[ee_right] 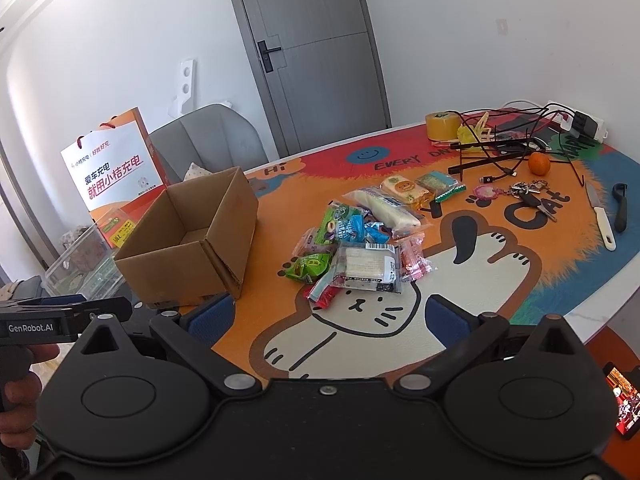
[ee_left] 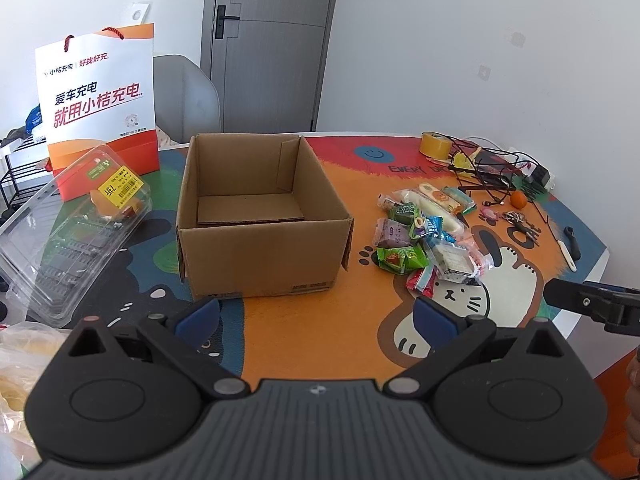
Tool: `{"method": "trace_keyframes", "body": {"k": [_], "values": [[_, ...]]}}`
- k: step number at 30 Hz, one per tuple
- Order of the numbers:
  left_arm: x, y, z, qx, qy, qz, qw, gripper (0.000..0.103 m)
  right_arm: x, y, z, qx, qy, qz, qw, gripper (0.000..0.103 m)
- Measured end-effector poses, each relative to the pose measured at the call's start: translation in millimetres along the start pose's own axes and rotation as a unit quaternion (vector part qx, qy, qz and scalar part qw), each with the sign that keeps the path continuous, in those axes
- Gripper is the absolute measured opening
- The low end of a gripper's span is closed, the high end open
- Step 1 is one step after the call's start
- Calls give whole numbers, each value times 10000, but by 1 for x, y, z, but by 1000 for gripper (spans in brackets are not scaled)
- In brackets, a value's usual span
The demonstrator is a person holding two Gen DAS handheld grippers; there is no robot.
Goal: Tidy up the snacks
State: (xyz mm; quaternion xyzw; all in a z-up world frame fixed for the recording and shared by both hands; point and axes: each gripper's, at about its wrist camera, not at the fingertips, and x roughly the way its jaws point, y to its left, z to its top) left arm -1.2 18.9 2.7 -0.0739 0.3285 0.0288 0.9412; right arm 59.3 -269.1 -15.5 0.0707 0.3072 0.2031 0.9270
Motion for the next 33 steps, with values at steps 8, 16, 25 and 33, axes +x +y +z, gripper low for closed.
{"method": "trace_keyframes", "body": {"k": [8,16,25,33], "values": [[0,0,0,16,7,-3,10000,102,1,0,0,12,-3,-7,10000,103],[0,-1,0,23,18,-4,10000,102,1,-2,0,33,16,-19,10000,103],[0,-2,0,23,25,-12,10000,102,2,-2,0,29,34,-26,10000,103],[0,-3,0,44,1,-6,10000,102,2,-2,0,45,36,-33,10000,103]]}}
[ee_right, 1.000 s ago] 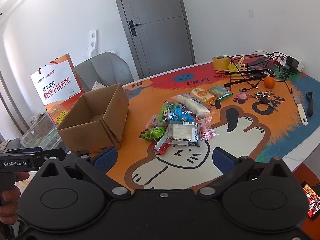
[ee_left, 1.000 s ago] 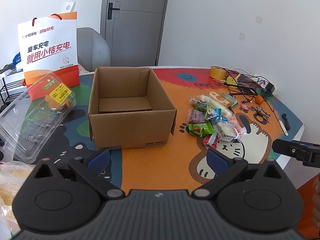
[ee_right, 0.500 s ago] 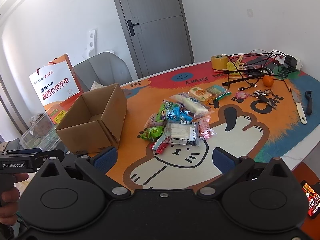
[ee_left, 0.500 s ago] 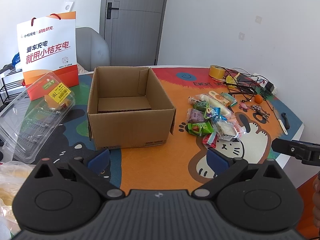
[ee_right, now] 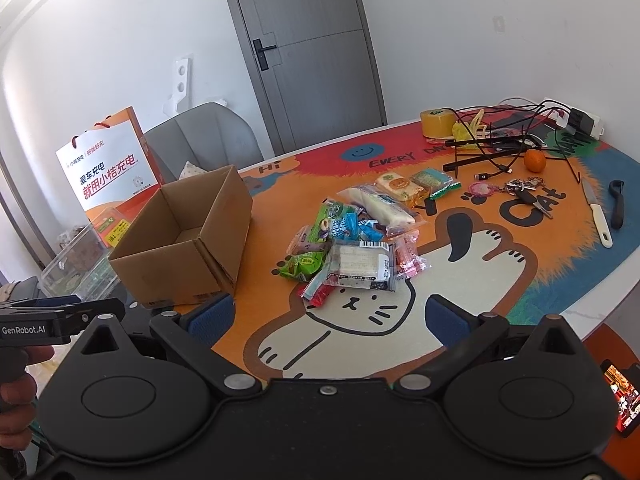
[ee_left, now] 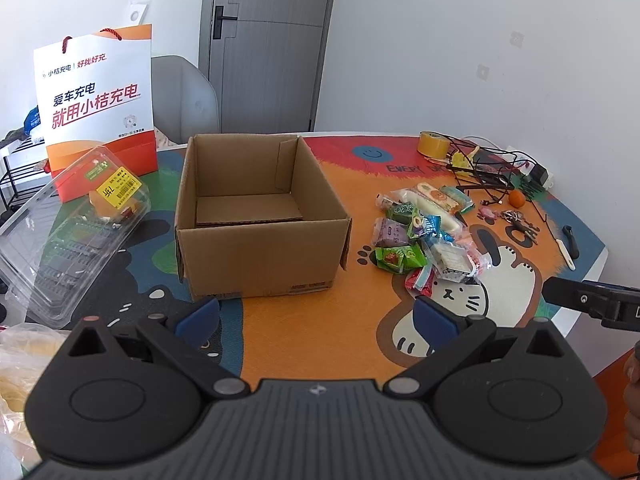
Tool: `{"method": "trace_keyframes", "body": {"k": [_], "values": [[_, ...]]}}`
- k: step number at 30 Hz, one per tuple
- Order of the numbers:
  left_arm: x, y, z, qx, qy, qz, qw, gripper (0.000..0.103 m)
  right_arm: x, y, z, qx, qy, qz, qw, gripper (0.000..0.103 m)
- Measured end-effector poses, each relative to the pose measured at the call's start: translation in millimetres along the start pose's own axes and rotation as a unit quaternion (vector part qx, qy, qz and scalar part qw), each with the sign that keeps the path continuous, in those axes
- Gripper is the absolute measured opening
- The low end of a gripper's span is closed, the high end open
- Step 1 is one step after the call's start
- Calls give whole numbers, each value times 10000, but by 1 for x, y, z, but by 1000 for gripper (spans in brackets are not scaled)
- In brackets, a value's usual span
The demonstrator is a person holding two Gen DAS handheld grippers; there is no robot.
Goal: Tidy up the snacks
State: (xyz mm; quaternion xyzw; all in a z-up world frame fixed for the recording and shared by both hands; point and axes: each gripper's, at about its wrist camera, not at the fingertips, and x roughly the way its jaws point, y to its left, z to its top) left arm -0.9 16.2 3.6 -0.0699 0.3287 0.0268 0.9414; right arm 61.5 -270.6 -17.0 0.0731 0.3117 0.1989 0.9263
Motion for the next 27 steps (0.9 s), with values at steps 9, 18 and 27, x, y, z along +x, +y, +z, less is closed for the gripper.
{"method": "trace_keyframes", "body": {"k": [9,18,27], "values": [[0,-8,3,82,-52,-106,9999,102,1,-1,0,-3,19,-29,10000,103],[12,-11,4,14,10,-225,9997,102,11,-9,-2,27,34,-9,10000,103],[40,-24,7,15,96,-411,9991,102,33,-30,-5,205,94,-565,9981,103]]}}
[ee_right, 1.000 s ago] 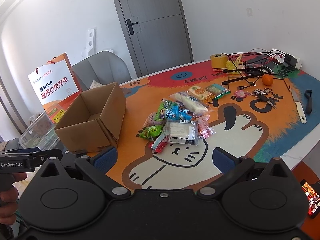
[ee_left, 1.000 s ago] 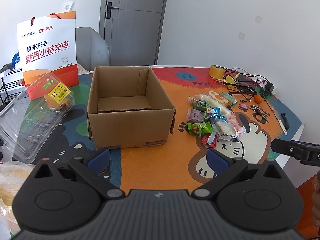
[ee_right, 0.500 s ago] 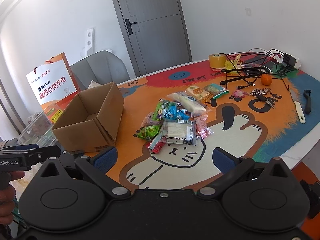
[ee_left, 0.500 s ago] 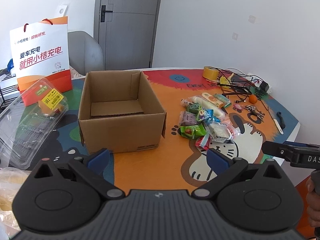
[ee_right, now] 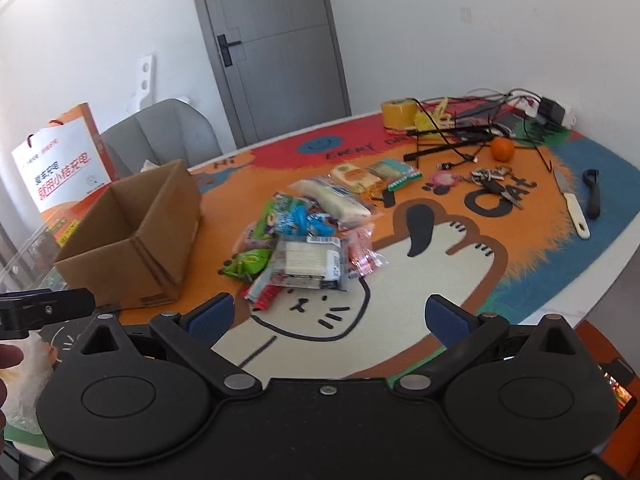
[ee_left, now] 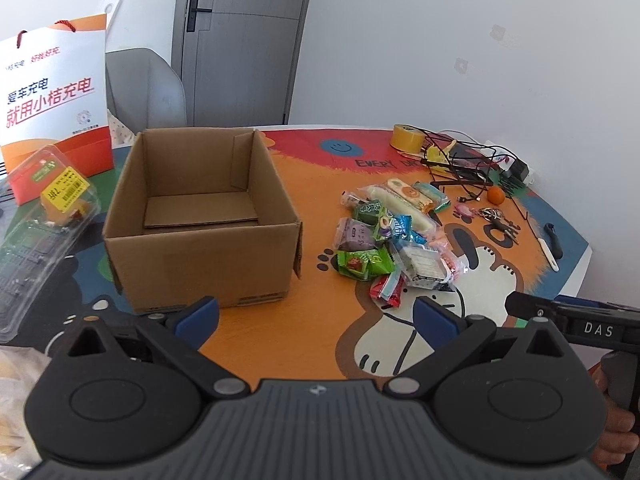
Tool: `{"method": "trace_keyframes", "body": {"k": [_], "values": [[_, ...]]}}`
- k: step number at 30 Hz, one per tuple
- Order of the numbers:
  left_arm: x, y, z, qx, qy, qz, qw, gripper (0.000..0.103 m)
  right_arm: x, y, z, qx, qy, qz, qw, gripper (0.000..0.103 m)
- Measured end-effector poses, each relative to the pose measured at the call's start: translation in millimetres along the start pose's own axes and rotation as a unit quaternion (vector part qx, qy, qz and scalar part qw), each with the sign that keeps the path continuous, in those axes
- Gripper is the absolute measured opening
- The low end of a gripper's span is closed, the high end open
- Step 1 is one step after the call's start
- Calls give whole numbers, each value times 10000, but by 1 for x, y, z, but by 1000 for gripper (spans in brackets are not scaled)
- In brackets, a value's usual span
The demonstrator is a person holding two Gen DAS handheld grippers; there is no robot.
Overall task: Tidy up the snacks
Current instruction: 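Move the left tool down to the red-white candy packets and close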
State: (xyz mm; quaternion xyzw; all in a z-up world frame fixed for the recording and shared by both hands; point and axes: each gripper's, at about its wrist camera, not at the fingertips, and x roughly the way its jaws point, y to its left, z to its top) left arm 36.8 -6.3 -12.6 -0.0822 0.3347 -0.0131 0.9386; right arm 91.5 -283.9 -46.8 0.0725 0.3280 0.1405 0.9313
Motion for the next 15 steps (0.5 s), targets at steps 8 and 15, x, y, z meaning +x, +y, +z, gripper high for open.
{"method": "trace_keyframes", "body": {"k": [8,15], "values": [[31,-12,0,35,157,-153,9998,100,22,-10,-3,54,147,-281,9995,102],[59,-28,1,187,323,-284,9989,92,44,-15,-6,9,424,-526,9977,94]]}}
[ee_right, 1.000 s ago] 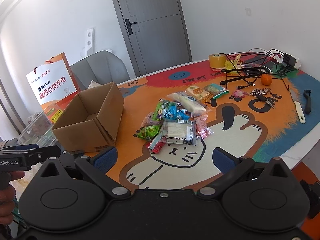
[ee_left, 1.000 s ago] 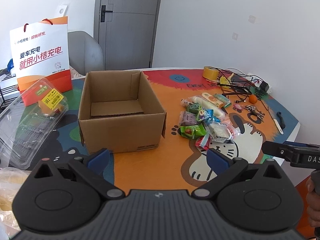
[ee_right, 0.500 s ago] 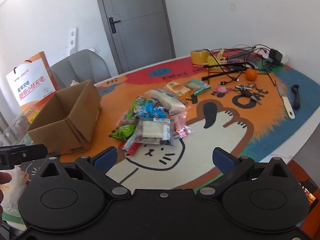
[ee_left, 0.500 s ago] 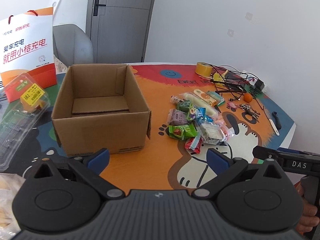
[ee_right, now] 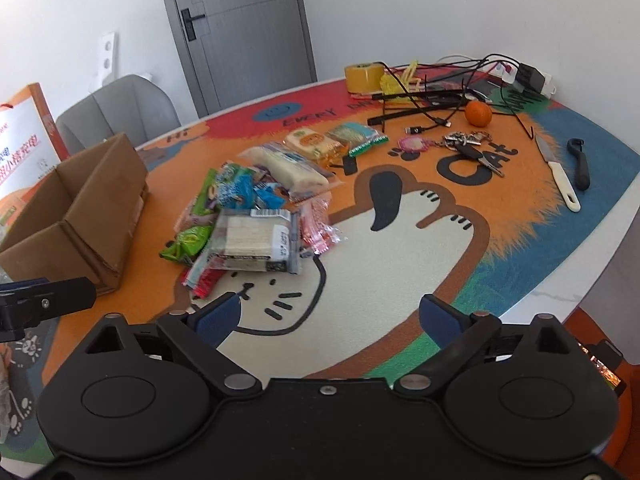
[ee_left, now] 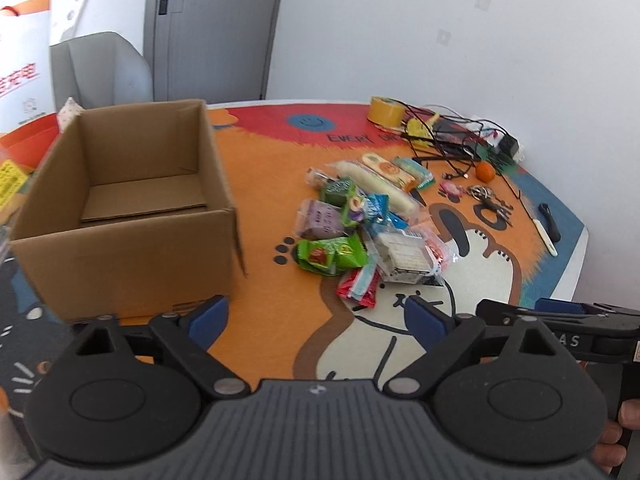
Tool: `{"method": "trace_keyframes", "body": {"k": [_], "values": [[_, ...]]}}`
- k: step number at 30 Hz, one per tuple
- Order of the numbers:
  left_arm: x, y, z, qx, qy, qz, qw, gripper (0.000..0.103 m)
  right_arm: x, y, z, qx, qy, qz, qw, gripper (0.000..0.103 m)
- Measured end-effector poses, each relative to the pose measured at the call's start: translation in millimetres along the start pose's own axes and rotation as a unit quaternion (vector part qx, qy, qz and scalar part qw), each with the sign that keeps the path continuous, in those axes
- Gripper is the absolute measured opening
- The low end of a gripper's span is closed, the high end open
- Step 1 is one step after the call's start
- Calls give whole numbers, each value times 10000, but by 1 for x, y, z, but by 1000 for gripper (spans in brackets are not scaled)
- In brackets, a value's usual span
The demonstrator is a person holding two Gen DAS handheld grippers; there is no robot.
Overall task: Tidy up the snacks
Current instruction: 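Move the left tool down to the red-white candy packets and close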
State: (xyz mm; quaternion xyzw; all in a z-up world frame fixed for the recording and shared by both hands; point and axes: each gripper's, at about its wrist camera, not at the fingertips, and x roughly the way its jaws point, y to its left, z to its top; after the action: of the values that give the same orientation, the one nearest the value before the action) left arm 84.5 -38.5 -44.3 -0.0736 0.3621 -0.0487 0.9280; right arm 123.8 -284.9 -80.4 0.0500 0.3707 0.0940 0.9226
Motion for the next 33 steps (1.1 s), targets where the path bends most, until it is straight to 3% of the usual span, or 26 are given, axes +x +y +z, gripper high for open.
{"method": "trace_keyframes", "body": {"k": [8,29,33], "values": [[32,-9,5,33,302,-109,9995,74,20,-10,8,56,265,-85,9996,85],[99,-27,22,94,695,-169,9974,55,55,-28,37,255,398,5,9989,77],[103,-28,22,167,625,-172,9978,49,62,-25,44,206,393,30,9990,77]]}}
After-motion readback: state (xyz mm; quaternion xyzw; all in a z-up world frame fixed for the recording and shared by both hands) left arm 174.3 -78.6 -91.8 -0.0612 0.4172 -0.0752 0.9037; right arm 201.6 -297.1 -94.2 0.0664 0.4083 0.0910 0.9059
